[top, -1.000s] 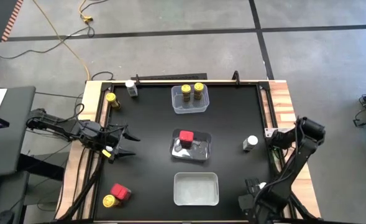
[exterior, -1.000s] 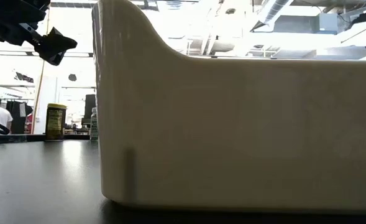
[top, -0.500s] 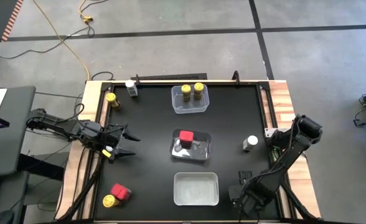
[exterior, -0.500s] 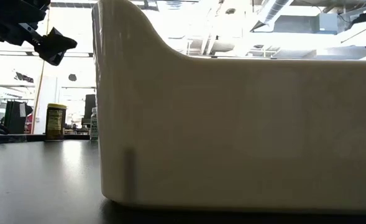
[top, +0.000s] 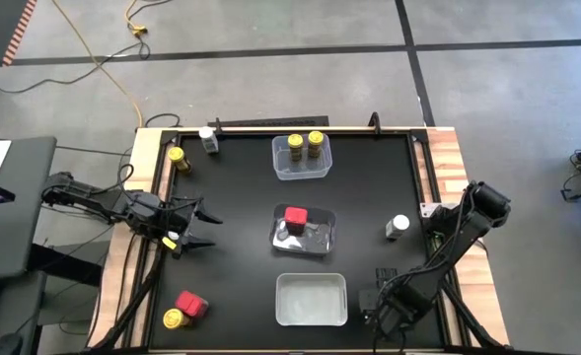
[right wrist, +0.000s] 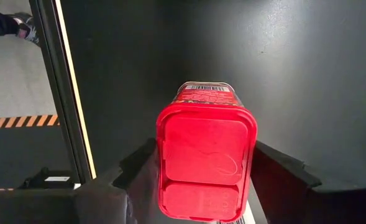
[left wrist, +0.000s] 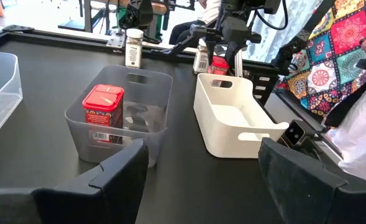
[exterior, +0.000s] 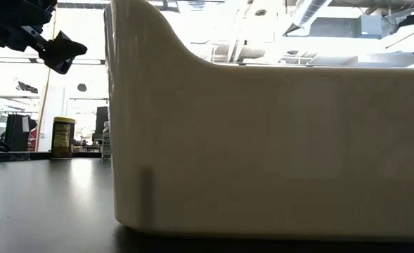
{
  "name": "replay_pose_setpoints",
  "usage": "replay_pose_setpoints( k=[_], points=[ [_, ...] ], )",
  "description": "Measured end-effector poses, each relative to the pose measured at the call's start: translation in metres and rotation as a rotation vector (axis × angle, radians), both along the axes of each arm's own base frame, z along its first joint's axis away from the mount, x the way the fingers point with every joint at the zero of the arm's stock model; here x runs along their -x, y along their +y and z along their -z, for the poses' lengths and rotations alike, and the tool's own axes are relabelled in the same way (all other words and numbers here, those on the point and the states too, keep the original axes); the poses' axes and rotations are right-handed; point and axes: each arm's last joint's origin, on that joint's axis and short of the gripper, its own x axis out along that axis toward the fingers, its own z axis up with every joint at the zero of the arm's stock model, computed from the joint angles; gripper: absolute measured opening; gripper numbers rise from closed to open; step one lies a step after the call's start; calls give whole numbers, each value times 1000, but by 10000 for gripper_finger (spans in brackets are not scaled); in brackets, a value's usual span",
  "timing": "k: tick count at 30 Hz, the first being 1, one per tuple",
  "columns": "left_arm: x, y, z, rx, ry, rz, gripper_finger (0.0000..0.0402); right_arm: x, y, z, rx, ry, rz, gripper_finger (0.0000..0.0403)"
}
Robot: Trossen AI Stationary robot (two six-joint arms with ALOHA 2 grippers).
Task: Sort spices by type
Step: Put the right red seasoning can into the black bin
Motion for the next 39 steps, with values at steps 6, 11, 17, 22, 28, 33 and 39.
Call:
replay_pose_setpoints(
  k=[6, 11, 17, 22, 28, 33, 39],
  points=[
    [0, 0, 0, 0, 0, 0, 292, -4, -3, 0, -4, -4, 13, 247],
    [0, 0, 0, 0, 0, 0, 292, -12, -11, 0, -5, -5, 50, 247],
    [0, 0, 0, 0, 0, 0, 292, -25, -25, 0, -13, 1, 189, 247],
    [0, 0, 0, 0, 0, 0, 292, -35, -36, -12, -7, -2, 212, 247],
    [0, 0, 0, 0, 0, 0, 292, -44, -53, -42, 40, 39, 231, 247],
    [0, 0, 0, -12, -2, 2, 292, -48, -70, -71, 79, 75, 225, 243],
    [0, 0, 0, -18, -2, 3, 292, -51, -92, -101, 124, 101, 238, 214]
  ],
)
